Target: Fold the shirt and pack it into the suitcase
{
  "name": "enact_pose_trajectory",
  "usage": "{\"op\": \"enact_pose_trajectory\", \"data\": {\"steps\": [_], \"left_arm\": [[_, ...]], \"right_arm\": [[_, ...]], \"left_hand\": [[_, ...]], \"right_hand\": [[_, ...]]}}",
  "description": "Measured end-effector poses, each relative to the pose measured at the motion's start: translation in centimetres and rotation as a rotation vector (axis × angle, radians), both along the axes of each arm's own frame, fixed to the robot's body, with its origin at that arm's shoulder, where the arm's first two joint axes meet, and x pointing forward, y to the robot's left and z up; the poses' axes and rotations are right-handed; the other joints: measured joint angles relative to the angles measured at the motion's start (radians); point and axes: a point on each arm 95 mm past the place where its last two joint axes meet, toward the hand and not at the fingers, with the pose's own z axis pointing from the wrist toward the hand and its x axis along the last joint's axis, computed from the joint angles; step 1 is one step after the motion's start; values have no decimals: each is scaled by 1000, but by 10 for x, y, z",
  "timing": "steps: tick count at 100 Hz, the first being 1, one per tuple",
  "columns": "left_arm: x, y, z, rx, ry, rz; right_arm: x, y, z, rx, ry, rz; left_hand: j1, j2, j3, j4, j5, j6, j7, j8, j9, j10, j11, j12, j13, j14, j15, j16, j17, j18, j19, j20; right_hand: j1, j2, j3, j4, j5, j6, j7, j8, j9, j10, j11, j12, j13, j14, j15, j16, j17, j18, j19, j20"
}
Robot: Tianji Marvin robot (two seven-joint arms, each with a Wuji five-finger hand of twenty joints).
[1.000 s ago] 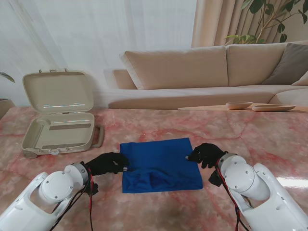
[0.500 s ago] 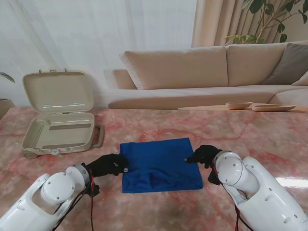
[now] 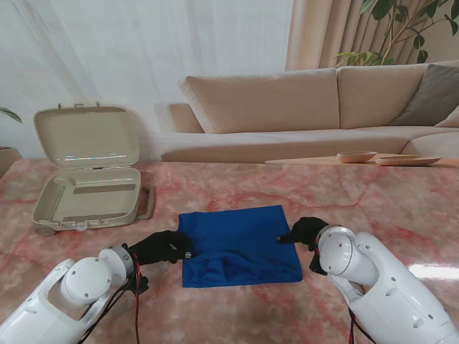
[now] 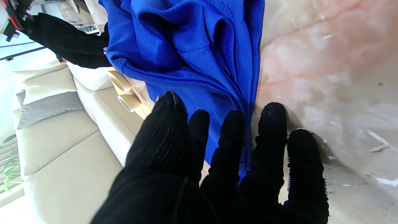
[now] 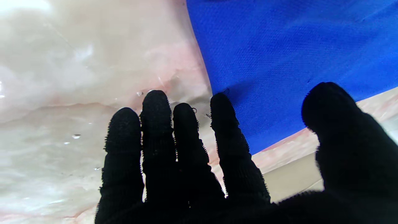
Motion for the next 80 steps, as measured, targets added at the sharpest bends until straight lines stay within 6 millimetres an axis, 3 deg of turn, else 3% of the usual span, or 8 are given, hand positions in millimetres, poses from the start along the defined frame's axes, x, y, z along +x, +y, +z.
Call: {"op": "enact_pose_trajectory", "data": {"steps": [28, 53, 58, 80], "left_arm": [[0, -1, 0, -1, 2, -2], [0, -2, 0, 0, 5, -6], [0, -2, 0, -2, 6, -7], [0, -4, 0, -4, 10, -12]], "right_arm": [[12, 4, -3, -57, 26, 44], [20, 11, -9, -60, 37, 66], [21, 13, -10, -60, 36, 69], [24, 19, -16, -41, 37, 56]], "left_hand": [[0, 0, 0, 0, 0, 0, 0, 0, 0, 0, 0, 0, 0, 0, 0, 0, 0, 0, 0, 0], [0, 0, 0, 0, 0, 0, 0, 0, 0, 0, 0, 0, 0, 0, 0, 0, 0, 0, 0, 0], [0, 0, 0, 0, 0, 0, 0, 0, -1, 0, 0, 0, 0, 0, 0, 0, 0, 0, 0, 0], [0, 0, 0, 0, 0, 0, 0, 0, -1, 0, 0, 0, 0, 0, 0, 0, 0, 0, 0, 0]], "right_hand": [[0, 0, -1, 0, -5, 7, 89, 79, 0, 0, 0, 4, 0, 0, 11, 2, 0, -1, 2, 1], [0, -37, -1, 0, -3, 81, 229, 171, 5, 2, 61, 49, 2, -1, 53, 25, 26, -1, 33, 14], [3, -60, 4, 0, -2, 99, 256, 187, 5, 18, 83, 63, 2, -1, 61, 27, 32, -1, 39, 14], [30, -161, 147, 0, 28, 115, 353, 232, 55, 15, 155, 107, 39, -4, 95, 37, 63, 7, 53, 14]]}}
